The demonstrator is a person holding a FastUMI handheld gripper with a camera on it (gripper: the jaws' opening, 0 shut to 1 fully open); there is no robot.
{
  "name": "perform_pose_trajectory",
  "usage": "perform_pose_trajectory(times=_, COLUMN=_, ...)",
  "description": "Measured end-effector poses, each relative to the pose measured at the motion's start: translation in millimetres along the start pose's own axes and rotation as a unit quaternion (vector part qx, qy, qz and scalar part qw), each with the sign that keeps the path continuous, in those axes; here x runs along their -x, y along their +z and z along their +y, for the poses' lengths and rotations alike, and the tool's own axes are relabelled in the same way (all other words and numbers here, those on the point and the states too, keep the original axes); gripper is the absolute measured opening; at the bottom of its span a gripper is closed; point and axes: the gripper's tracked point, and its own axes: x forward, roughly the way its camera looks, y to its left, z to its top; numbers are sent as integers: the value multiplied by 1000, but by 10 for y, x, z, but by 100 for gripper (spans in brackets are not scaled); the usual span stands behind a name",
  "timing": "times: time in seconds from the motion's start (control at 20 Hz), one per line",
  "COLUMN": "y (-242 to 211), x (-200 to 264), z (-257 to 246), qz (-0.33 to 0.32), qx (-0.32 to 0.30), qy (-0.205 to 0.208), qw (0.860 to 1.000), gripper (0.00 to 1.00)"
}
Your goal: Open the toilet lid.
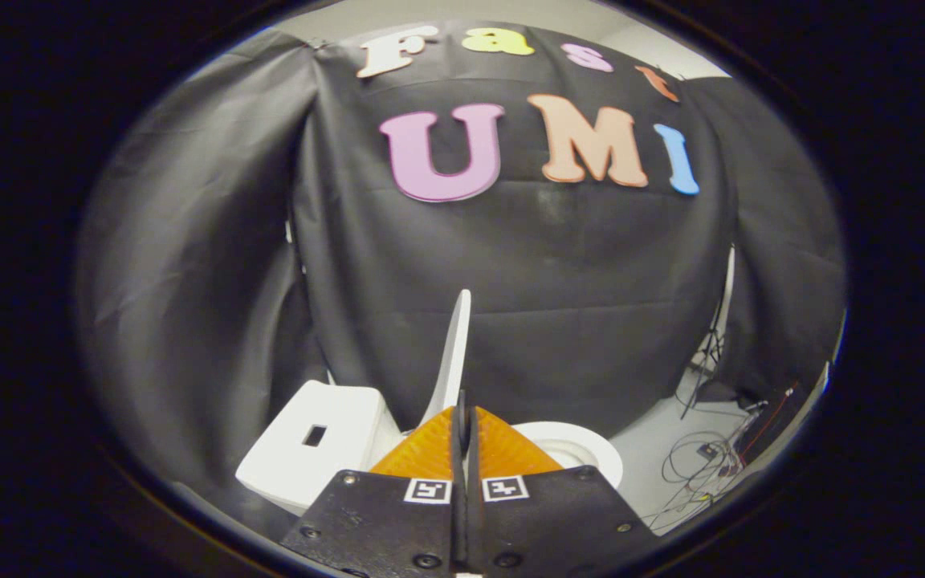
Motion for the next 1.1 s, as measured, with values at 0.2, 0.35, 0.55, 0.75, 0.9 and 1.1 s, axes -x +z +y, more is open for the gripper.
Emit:
perform_pose_trajectory(times=0.2, y=33, x=32, z=410, qz=-13, qx=30, qy=35, qw=999, gripper=0)
perform_pose_trajectory(times=0.35, y=24, x=43, z=740, qz=-18, qx=52, qy=58, qw=997, gripper=0)
perform_pose_trajectory(times=0.55, y=-25, x=55, z=1133, qz=-18, qx=76, qy=88, qw=993, gripper=0)
perform_pose_trajectory(times=0.75, y=-113, x=35, z=1468, qz=-7, qx=89, qy=115, qw=989, gripper=0)
perform_pose_trajectory(times=0.9, y=-149, x=12, z=1656, qz=-5, qx=99, qy=125, qw=987, gripper=0)
perform_pose_trajectory(times=1.1, y=-186, x=9, z=1723, qz=-5, qx=105, qy=128, qw=986, gripper=0)
